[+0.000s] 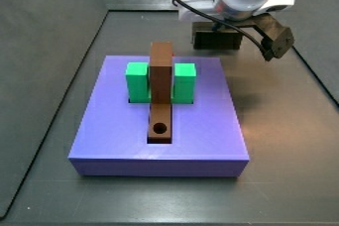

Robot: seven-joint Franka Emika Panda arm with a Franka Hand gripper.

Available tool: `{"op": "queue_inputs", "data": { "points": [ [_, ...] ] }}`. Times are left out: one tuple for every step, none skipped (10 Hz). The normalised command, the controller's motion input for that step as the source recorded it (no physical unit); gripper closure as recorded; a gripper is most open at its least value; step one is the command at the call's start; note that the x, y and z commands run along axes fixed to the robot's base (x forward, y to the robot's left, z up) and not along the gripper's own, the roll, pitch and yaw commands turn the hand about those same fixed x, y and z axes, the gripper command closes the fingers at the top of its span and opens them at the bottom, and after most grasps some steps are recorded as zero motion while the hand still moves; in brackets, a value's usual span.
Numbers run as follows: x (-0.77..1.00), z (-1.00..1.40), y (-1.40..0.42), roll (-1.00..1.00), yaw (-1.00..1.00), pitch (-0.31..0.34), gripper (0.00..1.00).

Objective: Pick up the blue object. Move up. Place the blue object on the fixture. Regrasp the blue object. Move to above the board. Insert the blue object.
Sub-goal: Regrasp the blue object, then move to above the board.

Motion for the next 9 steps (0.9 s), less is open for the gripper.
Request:
{"op": "queue_inputs", "data": {
  "points": [
    [0.0,0.0,0.0,0.0,0.0,0.0,1.0],
    [0.0,0.0,0.0,0.0,0.0,0.0,1.0],
    [0.0,0.0,0.0,0.0,0.0,0.0,1.0],
    [0.0,0.0,0.0,0.0,0.0,0.0,1.0],
    [0.0,0.0,0.0,0.0,0.0,0.0,1.0],
    [0.0,0.0,0.0,0.0,0.0,0.0,1.0],
    [0.0,1.4,0.0,0.0,0.0,0.0,1.0],
    [0.02,1.4,0.04,0.05,0.01,-0.029,1.0],
    [-0.01,1.4,0.05,-0.03,-0.02,-0.057,1.0]
  ]
}}
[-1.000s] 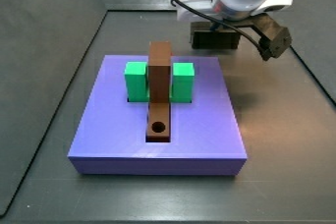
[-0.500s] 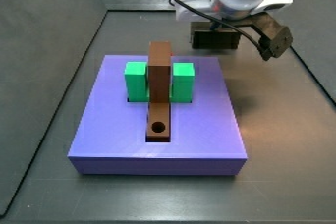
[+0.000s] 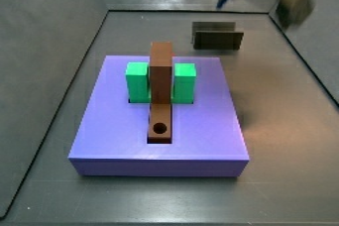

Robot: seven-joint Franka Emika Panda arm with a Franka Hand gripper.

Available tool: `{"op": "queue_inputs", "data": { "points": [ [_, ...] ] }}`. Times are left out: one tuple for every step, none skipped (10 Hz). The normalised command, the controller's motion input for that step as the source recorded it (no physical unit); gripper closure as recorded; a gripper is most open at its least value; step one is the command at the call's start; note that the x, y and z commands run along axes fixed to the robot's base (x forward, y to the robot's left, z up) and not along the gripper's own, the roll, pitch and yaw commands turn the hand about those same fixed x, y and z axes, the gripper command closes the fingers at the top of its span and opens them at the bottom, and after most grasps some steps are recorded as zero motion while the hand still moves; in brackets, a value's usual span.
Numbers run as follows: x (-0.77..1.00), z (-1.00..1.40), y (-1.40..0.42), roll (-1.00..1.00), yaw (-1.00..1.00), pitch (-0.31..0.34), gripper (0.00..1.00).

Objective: Pick up the blue object. Move up. Place the blue object on the fixture. Regrasp the blue object. Move to above the board. Insert the blue object.
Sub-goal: Move to above the board.

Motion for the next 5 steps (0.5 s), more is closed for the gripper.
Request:
{"op": "queue_inputs", "data": {
  "points": [
    [-0.01,1.4,0.06,-0.01,-0.01,-0.066,1.0],
    [0.01,1.4,0.04,0.01,-0.04,-0.002,1.0],
    [0.01,1.4,0.04,0.0,-0.04,0.015,1.0],
    [0.0,1.4,0.04,-0.01,-0.04,0.037,1.0],
    [0.01,0.71,0.01,-0.01,-0.02,0.056,1.0]
  ]
}}
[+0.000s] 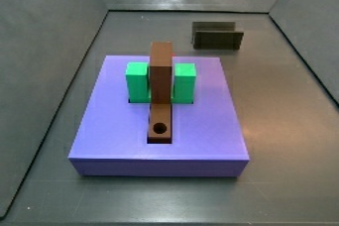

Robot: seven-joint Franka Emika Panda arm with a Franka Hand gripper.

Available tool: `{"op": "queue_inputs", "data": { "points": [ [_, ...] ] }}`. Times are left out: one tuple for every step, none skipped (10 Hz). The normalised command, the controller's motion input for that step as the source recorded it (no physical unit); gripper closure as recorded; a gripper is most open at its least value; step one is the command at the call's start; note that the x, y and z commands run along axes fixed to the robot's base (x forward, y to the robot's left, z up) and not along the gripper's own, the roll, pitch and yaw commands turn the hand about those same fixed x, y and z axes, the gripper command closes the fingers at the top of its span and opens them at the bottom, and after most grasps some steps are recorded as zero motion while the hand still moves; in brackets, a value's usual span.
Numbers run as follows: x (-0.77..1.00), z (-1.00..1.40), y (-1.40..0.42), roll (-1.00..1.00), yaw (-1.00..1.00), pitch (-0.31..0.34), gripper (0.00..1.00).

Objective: Pick up the blue object. Move up. Place the blue object on the fixture. Regrasp the blue object. Move to above the board. Insert the blue object.
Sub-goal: Move to above the board.

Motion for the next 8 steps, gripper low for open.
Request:
{"op": "queue_inputs", "data": {
  "points": [
    [0.03,0.24,-0.01,0.01,-0.01,0.08,1.0],
    [-0.94,0.27,-1.4,-1.0,-0.16,0.172,1.0],
    [-0.95,0.26,-1.4,-1.0,-0.15,0.17,1.0],
    [-1.02,0.28,-1.4,-1.0,-0.13,0.16,1.0],
    [-1.04,0.25,-1.4,-1.0,-0.12,0.167,1.0],
    [-1.03,0.26,-1.4,-1.0,-0.11,0.175,1.0],
    [-0.74,0.17,-0.98,-1.0,-0.09,0.176,1.0],
    [-0.46,0.1,-0.57,-1.0,-0.08,0.171,1.0]
  ]
}}
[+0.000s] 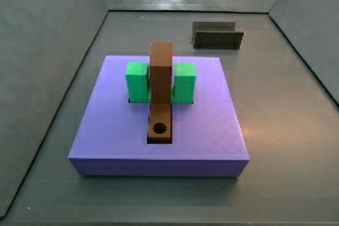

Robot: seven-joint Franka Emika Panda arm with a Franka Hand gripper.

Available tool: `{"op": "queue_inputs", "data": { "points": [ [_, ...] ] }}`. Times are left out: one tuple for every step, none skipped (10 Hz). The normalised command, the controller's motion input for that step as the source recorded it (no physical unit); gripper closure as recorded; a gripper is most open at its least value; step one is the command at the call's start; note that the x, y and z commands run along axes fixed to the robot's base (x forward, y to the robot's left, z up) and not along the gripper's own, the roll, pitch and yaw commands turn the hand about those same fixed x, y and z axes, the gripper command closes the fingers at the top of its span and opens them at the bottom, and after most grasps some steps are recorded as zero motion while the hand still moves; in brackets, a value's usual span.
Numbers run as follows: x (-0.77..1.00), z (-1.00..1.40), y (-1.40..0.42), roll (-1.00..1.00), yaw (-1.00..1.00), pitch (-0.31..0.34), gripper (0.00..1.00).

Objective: Pick up the blue object. Move up. Place the blue object on the fixture. Regrasp the blue object. Move to above the board. Insert the blue object.
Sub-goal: Move to above the board, then insert the blue object.

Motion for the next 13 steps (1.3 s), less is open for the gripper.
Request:
{"op": "queue_inputs", "data": {
  "points": [
    [-0.23,0.04,-0.23,-1.0,-0.06,0.166,1.0],
    [-0.15,0.04,-0.13,-1.0,-0.05,0.15,1.0],
    [-0.12,0.01,-0.07,-1.0,-0.04,0.127,1.0],
    [-0.09,0.01,-0.02,-0.75,-0.01,0.073,1.0],
    [-0.07,0.0,0.0,-0.53,-0.01,0.034,1.0],
    [-0.05,0.0,0.0,-0.31,-0.01,0.005,1.0],
    [-0.04,0.0,0.01,-0.21,-0.01,-0.008,1.0],
    [0.0,-0.32,-0.89,-0.18,0.05,0.021,1.0],
    [0.0,-0.34,-0.94,-0.14,0.05,0.0,1.0],
    [0.0,-0.36,-0.93,-0.17,0.03,0.027,1.0],
    [0.0,-0.38,-0.91,-0.2,0.01,0.037,1.0],
    [0.04,-0.52,-1.0,-0.04,0.0,0.0,1.0],
    [0.13,-0.73,-0.62,0.0,-0.03,0.0,1.0]
  ]
}}
